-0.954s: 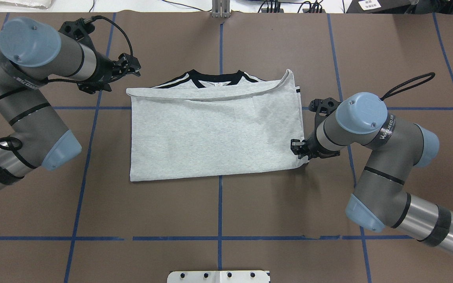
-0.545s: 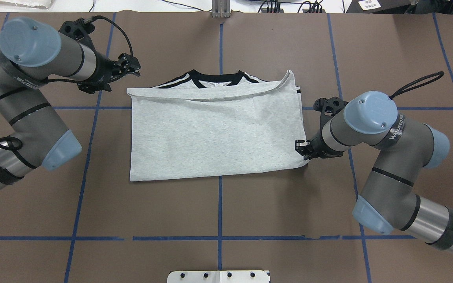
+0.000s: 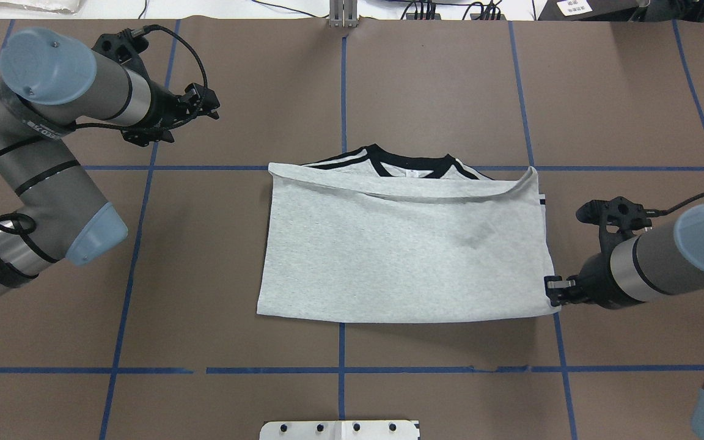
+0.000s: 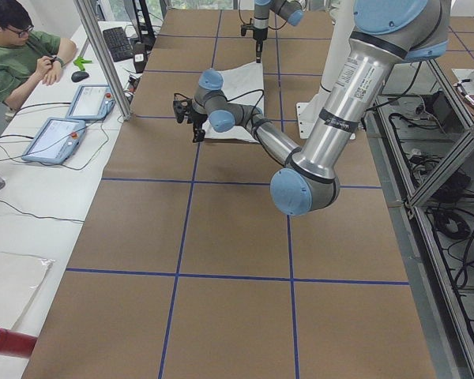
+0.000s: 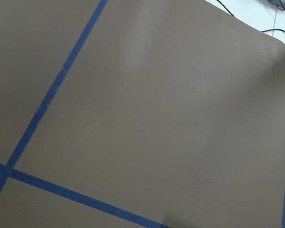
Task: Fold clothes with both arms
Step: 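Drag the folded shirt with the right gripper away from the left arm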
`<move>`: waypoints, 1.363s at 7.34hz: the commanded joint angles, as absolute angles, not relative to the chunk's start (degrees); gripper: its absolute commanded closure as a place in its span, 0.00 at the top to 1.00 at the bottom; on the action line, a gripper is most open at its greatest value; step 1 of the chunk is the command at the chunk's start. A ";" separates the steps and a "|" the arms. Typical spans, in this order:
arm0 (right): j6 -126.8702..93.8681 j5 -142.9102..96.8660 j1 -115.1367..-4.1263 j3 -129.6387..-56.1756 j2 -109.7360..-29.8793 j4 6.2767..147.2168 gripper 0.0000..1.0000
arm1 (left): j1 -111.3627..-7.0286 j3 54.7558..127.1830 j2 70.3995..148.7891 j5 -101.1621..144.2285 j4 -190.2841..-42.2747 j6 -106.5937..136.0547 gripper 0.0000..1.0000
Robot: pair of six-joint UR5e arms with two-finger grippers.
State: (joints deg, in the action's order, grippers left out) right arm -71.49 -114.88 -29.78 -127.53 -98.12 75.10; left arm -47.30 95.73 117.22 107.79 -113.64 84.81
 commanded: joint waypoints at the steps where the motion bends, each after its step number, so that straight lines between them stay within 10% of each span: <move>1: -71.72 -117.85 -20.61 -133.57 -107.53 75.06 0.00 | -47.29 96.06 117.33 107.75 -113.64 84.99 0.99; 3: -72.94 -118.30 -11.21 -133.60 -110.29 75.49 0.00 | -46.94 97.11 117.33 106.80 -113.64 86.22 0.99; 5: -73.30 -118.30 -7.39 -133.33 -110.04 75.59 0.99 | -46.85 97.38 117.33 106.52 -113.64 86.22 0.99; 10: -73.30 -118.21 -26.49 -132.98 -99.50 74.88 1.00 | -32.75 102.91 117.42 106.70 -113.55 97.58 0.99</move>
State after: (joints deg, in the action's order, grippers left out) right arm -73.30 -117.94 -19.88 -132.95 -101.70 75.01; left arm -38.86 101.37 117.36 107.06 -113.49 91.14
